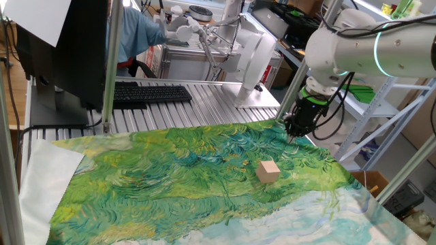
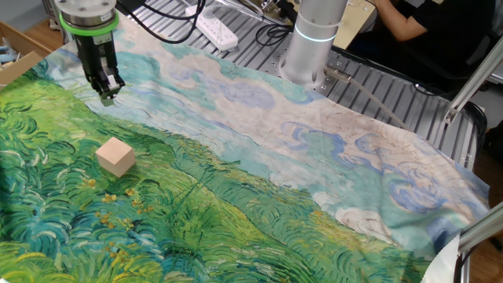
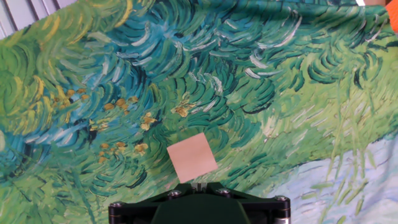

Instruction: Pick up the small block on the left and move it to the right

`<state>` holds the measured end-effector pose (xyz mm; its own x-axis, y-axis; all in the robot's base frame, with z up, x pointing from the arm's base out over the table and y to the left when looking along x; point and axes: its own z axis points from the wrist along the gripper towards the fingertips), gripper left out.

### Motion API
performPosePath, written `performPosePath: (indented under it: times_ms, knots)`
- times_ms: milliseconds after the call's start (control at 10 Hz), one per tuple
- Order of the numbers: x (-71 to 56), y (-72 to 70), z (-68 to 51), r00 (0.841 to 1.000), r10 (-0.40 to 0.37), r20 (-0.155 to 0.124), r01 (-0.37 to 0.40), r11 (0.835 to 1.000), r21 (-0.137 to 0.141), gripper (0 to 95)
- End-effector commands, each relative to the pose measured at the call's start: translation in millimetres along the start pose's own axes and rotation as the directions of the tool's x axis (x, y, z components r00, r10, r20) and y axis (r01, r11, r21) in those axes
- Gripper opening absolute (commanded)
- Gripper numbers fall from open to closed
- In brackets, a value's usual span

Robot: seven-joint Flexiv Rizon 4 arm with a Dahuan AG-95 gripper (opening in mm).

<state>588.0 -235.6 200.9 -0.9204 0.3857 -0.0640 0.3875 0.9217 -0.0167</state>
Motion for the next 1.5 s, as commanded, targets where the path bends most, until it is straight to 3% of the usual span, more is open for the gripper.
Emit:
performPosePath:
  times_ms: [100,600,1000,1500]
  knots:
    - [2.9,-2.9,5.1,1.000,-0.008,0.003,0.008,1.000,-0.006,0.0]
    - [3.3,-6.8,15.3,1.000,-0.001,0.004,0.001,1.000,-0.012,0.0]
    - [-6.8,-10.4,37.3,1.000,0.011,0.008,-0.011,1.000,-0.015,0.0]
    - [-9.2,-0.2,72.4,0.999,0.041,0.019,-0.041,0.999,-0.019,0.0]
